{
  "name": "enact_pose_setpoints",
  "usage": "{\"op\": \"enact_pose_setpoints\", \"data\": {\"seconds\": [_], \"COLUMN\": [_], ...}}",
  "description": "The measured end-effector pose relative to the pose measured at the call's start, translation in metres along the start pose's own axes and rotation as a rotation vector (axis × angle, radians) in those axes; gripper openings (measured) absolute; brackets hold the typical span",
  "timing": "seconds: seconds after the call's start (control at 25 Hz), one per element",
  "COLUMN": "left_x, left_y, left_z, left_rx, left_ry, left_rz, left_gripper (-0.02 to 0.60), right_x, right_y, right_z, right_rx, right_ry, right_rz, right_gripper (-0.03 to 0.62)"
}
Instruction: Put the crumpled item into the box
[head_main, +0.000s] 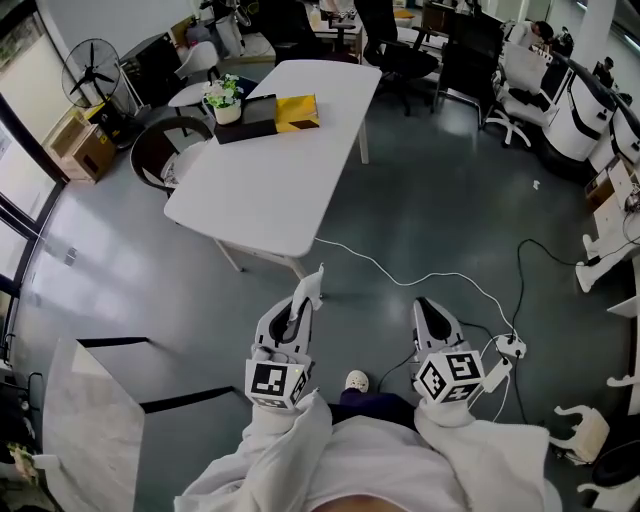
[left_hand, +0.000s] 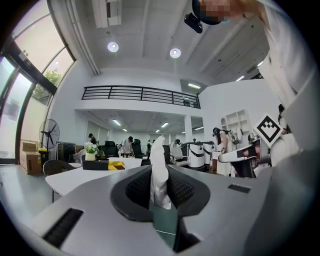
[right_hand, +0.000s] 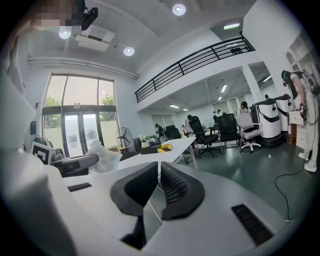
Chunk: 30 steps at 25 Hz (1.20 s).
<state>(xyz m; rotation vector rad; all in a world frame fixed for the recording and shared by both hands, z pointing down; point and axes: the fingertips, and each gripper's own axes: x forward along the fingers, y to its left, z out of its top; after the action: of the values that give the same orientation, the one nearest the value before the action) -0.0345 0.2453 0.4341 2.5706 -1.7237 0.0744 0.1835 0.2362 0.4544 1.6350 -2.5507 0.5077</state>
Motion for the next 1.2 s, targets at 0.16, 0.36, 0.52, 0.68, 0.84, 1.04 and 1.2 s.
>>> {"op": "enact_pose_setpoints", "data": {"seconds": [0.16,0.36,0.52,0.68,0.84,1.04,1.2], "left_x": [0.011,0.009,0.011,0.022,0.044,0.077,0.109], "left_y": [-0.009,-0.013,-0.013,-0.019,-0.021,-0.013,0.0], "left_z": [-0.005,-0.013,-0.017,-0.02,-0.016,-0.009,-0.01], "left_rx": [-0.016,-0.035,-0.032,-0.037,-0.039,-0.017,-0.018], "left_ry": [0.01,0.038,0.047,0.048,0.037,0.025,0.031], "left_rz": [-0.003,-0.004,-0.004,-0.031,-0.054,-0.067,-0.06], "left_gripper": [0.063,0.061,0.063,0.063,0.063,0.062,0.063], "right_x": [0.008,0.007,0.004,0.006,0.016,0.041,0.071], "right_y": [-0.014,-0.021,-0.023,-0.029,-0.039,-0.053,-0.065], "right_z": [0.003,-0.001,-0.01,-0.011,-0.002,0.011,0.019], "right_rx": [0.007,0.028,0.04,0.044,0.039,0.03,0.03], "right_ry": [0.002,0.008,0.019,0.017,0.009,-0.001,0.005], "right_rz": [0.001,-0.01,-0.015,-0.029,-0.038,-0.045,-0.037], "right_gripper": [0.04,0.04,0.04,0.04,0.04,0.04,0.04]}}
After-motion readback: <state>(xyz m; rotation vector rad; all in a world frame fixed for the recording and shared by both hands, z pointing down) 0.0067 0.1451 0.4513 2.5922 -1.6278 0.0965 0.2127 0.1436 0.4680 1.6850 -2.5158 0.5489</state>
